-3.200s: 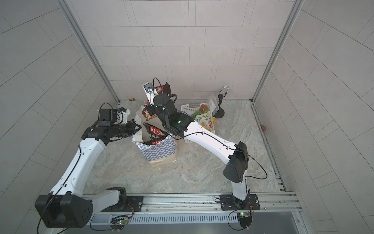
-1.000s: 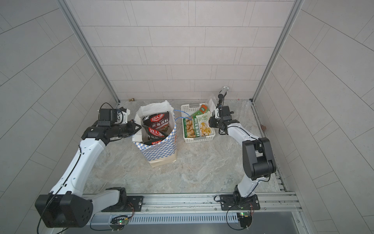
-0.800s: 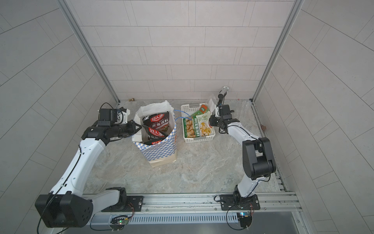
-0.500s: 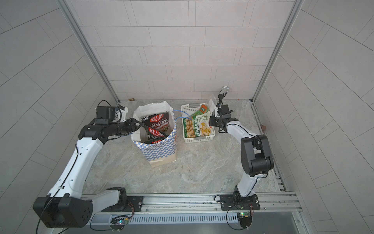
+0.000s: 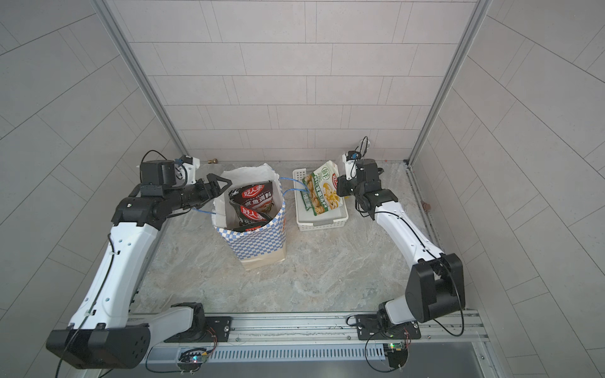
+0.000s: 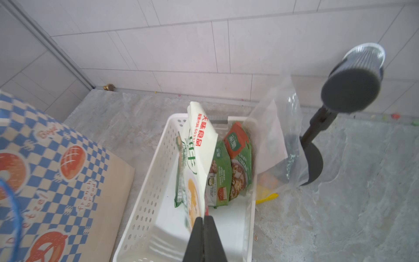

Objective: Place the condiment packets inside the bag
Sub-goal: Pick up the condiment packet from the storage box.

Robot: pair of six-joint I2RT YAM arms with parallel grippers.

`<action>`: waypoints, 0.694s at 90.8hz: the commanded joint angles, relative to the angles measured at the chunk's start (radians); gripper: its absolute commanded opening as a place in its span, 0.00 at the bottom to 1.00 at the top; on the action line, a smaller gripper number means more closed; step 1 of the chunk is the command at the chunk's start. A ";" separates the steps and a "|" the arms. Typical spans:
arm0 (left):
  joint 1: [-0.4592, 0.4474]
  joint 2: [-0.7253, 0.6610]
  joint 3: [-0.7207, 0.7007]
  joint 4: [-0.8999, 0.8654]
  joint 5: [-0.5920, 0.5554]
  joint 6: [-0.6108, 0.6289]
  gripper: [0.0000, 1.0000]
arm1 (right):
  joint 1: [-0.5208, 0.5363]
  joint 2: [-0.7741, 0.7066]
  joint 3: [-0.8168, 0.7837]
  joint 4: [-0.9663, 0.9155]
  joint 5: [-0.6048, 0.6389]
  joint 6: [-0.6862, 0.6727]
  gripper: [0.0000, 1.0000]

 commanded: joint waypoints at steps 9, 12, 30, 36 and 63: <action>-0.005 -0.048 0.004 0.134 0.235 -0.080 0.87 | 0.056 -0.149 0.037 0.021 -0.018 -0.158 0.00; -0.005 -0.051 -0.006 0.173 0.266 -0.101 0.87 | 0.068 -0.172 0.042 0.023 -0.012 -0.188 0.00; -0.115 -0.080 -0.038 0.293 0.161 0.020 0.87 | 0.164 -0.254 0.139 -0.022 0.017 -0.382 0.00; -0.262 -0.096 -0.030 0.298 0.006 0.199 0.87 | 0.199 -0.266 0.189 -0.075 0.014 -0.434 0.00; -0.538 -0.164 -0.122 0.580 -0.128 0.645 0.95 | 0.348 -0.379 0.311 -0.346 -0.096 -0.678 0.00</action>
